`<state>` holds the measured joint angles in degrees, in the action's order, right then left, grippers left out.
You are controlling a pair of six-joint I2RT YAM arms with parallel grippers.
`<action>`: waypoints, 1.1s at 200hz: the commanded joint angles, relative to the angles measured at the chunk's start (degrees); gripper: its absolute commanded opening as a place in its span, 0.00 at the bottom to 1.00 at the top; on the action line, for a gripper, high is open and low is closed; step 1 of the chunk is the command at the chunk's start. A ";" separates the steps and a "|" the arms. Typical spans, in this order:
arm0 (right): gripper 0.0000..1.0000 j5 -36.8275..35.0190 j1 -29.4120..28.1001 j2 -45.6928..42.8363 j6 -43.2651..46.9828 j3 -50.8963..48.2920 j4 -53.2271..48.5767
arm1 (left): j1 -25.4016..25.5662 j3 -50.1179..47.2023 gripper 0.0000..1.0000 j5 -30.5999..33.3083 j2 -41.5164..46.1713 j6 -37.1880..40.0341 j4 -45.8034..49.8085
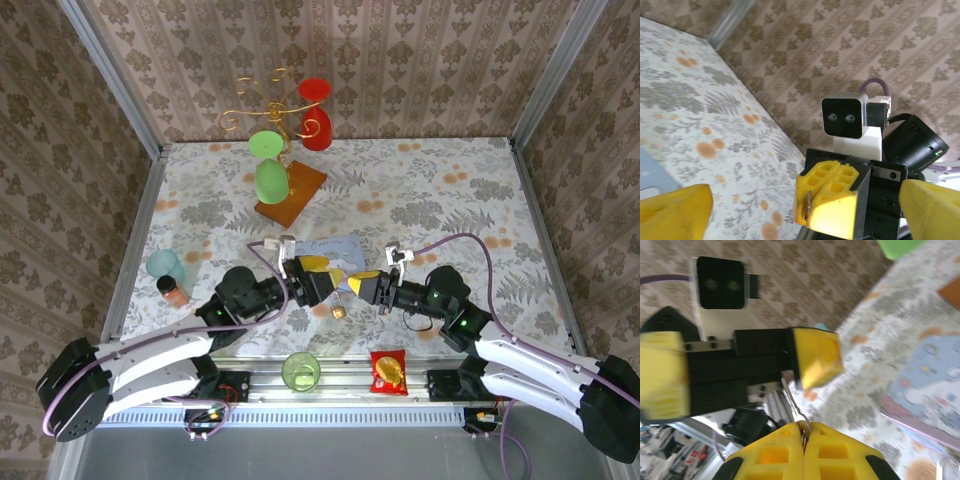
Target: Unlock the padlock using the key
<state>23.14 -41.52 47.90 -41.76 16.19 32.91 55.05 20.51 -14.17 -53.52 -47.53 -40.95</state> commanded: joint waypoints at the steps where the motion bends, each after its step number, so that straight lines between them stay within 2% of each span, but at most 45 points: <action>1: 0.00 -7.54 -0.01 -2.22 0.36 -1.89 -12.02 | 1.37 1.15 1.00 9.12 3.12 2.40 10.82; 15: 0.00 -11.51 0.30 -3.26 -0.97 -2.81 -17.73 | 3.80 3.83 1.00 14.11 3.08 4.17 22.48; 28: 0.00 -14.06 0.88 -4.24 -2.39 -3.81 -21.36 | 5.32 5.04 1.00 16.67 2.14 4.42 28.31; 51: 0.00 -17.54 2.43 -5.04 -5.67 -4.66 -28.26 | 7.08 2.83 1.00 16.58 -0.43 1.86 27.20; 90: 0.00 -15.57 2.77 -4.99 -5.46 -5.93 -26.51 | 7.93 2.59 0.96 16.15 -7.97 2.15 28.29; 123: 0.00 -15.65 2.78 -5.07 -4.99 -5.54 -27.41 | 6.98 2.96 0.89 14.10 -16.19 0.79 21.74; 156: 0.00 -15.68 2.76 -4.92 -6.30 -7.18 -24.27 | 8.94 4.48 0.84 16.90 -24.47 -0.02 17.65; 184: 0.00 -15.84 2.76 -4.77 -6.58 -7.40 -23.72 | 9.29 3.86 0.81 18.01 -27.71 -2.48 14.20; 220: 0.00 -16.71 2.76 -4.71 -6.49 -8.41 -23.28 | 9.03 3.02 0.72 18.04 -32.34 -3.07 7.90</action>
<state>8.69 -38.83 43.48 -47.18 8.82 7.64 63.81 23.66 2.76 -83.37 -49.34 -27.03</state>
